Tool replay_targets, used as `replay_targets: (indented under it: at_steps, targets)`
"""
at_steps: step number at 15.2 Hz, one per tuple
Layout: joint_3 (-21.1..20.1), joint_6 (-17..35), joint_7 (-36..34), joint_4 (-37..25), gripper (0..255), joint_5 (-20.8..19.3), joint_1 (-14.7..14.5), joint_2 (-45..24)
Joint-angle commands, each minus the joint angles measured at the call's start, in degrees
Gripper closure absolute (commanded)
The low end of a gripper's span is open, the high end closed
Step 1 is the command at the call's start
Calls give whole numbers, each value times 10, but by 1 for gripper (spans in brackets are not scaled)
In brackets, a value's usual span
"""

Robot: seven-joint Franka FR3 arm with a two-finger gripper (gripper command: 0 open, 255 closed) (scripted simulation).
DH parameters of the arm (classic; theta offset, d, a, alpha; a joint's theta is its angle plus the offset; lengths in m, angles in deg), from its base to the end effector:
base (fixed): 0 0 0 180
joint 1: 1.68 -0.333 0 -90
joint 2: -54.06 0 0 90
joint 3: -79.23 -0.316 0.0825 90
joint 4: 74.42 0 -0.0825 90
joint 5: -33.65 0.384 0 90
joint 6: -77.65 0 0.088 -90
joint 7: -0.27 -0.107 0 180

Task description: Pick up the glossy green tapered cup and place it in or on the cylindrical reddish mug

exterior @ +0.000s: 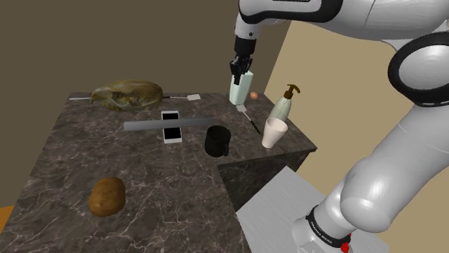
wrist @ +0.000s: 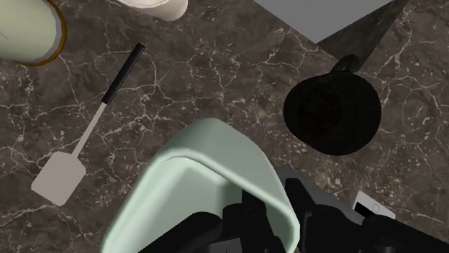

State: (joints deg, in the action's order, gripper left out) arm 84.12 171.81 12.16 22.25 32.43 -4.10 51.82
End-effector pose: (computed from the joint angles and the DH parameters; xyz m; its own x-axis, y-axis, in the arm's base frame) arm 0.5652 -0.0257 0.5538 0.9825 0.1651 -0.0859 0.1663 -0.9861 0.0068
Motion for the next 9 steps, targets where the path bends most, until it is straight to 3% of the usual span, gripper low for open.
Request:
replay_targets:
  at_steps: [1, 9]
  targets:
    - [-11, -5, -25, 22, 255, 0, -13, 26]
    - [-64, -32, -122, 65, 255, 10, -59, 95]
